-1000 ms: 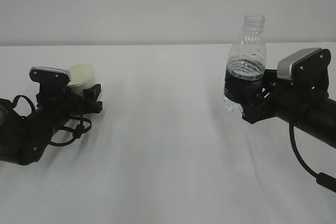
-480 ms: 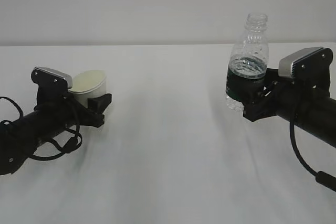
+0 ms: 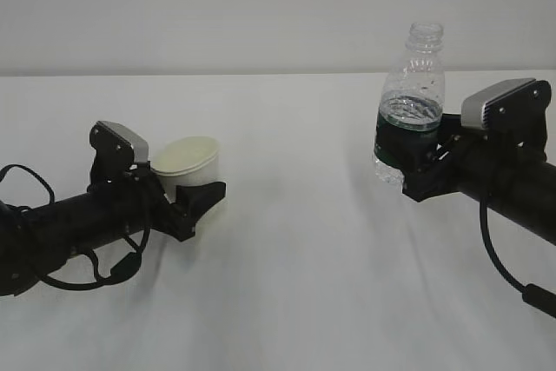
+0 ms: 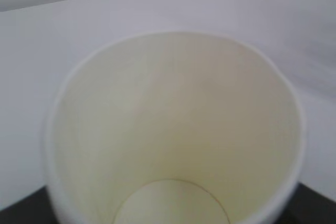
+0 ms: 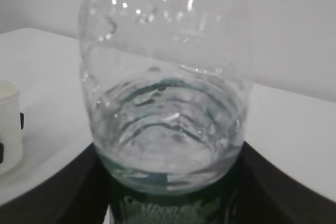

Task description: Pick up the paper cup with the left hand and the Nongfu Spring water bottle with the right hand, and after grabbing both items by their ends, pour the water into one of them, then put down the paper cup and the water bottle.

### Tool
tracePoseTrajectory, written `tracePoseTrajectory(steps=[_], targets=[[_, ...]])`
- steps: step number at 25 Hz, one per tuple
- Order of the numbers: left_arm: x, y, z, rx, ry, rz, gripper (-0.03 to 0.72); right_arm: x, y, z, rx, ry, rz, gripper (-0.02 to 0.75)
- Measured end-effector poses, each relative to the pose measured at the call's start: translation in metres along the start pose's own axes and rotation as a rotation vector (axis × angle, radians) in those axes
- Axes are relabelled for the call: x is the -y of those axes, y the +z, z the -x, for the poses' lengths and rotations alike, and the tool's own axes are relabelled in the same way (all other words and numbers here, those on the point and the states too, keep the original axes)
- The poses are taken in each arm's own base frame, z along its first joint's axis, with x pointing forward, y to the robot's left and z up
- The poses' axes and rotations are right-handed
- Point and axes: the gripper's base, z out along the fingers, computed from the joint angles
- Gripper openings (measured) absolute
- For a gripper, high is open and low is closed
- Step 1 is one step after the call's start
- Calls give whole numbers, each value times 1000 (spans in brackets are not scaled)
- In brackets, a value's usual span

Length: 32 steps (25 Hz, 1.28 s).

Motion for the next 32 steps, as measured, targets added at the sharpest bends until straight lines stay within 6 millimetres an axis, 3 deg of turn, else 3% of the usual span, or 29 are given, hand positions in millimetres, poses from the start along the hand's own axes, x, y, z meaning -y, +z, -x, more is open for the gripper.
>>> tracePoseTrajectory(steps=[7,16,26,32], targets=[[31,9,0,-16,35,-124,474,-3,-9,4,2,0,-4,459],[50,27,14,17,51,-270,473,-2,-17,22,-10,-37,-38,459],[76,53,31,23,132,-389,456,-1,-33,3,-88,6,-140,459],[97,58,31,19,158,-445,456,-4,-44,0,-101,18,-159,459]])
